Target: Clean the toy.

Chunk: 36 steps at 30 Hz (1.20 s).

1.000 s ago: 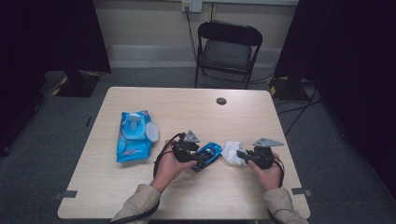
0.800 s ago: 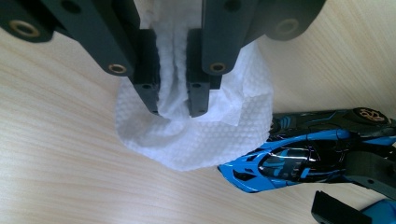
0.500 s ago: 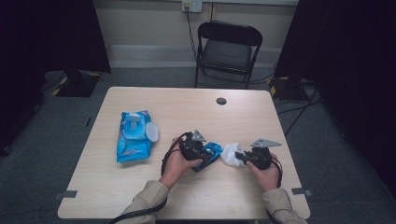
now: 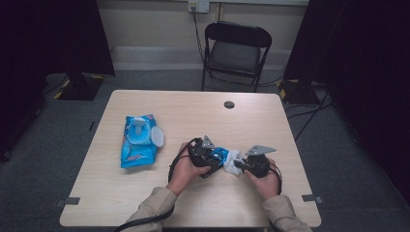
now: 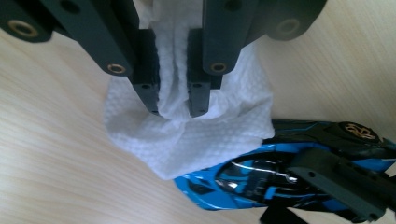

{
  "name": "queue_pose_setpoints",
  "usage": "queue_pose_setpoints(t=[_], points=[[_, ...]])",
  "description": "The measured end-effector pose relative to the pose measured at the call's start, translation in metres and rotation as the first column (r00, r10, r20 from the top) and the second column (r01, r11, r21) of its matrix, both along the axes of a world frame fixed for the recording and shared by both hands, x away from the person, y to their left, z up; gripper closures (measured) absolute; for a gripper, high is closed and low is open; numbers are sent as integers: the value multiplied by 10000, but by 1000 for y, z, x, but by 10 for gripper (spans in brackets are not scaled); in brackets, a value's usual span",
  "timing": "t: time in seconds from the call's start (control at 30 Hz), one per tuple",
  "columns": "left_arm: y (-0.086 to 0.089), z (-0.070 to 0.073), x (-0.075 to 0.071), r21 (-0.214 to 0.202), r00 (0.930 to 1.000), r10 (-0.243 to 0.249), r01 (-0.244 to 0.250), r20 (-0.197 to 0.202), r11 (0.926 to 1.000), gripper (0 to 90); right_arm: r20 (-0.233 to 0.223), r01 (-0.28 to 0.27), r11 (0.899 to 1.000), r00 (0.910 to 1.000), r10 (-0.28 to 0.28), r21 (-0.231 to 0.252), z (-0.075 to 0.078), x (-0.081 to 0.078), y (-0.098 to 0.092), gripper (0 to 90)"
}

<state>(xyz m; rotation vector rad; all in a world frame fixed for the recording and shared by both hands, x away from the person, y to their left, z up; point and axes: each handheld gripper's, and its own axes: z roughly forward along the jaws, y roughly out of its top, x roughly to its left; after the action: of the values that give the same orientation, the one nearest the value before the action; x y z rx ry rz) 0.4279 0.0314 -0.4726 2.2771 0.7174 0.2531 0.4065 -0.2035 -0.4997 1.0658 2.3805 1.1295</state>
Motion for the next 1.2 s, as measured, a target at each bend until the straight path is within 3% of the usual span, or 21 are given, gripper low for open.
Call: queue_pose_setpoints(t=[0.23, 0.57, 0.63, 0.77, 0.87, 0.93, 1.03, 1.2], points=[[2, -1, -1, -87, 10000, 0, 1, 75, 10000, 433, 7, -402, 9987, 9992, 402, -320, 0, -4, 17, 808], [2, -1, -2, -36, 10000, -28, 28, 73, 10000, 436, -128, -944, 9954, 9955, 942, -182, 0, -13, 32, 816], [3, -1, -3, -61, 9999, -48, 48, 110, 10000, 436, -62, -1088, 9933, 9941, 1086, -391, 1, -16, 37, 816], [3, -1, -3, -62, 9999, -36, 37, 121, 10000, 436, -185, -1475, 9889, 9889, 1471, -183, 1, -20, 44, 821], [3, 0, -3, -29, 9999, -24, 24, 102, 10000, 437, -104, -1784, 9825, 9840, 1781, -538, 3, -26, 57, 822], [3, -1, -3, -61, 10000, -21, 22, 96, 10000, 437, -250, -1989, 9795, 9799, 1981, -309, 2, -28, 60, 823], [4, -1, -3, -86, 9999, -37, 38, 106, 10000, 438, -169, -2159, 9753, 9764, 2153, -460, 3, -32, 65, 823], [3, -1, -3, -96, 10000, 25, -25, 79, 10000, 438, -197, -2389, 9706, 9710, 2384, -308, 2, -38, 73, 823]])
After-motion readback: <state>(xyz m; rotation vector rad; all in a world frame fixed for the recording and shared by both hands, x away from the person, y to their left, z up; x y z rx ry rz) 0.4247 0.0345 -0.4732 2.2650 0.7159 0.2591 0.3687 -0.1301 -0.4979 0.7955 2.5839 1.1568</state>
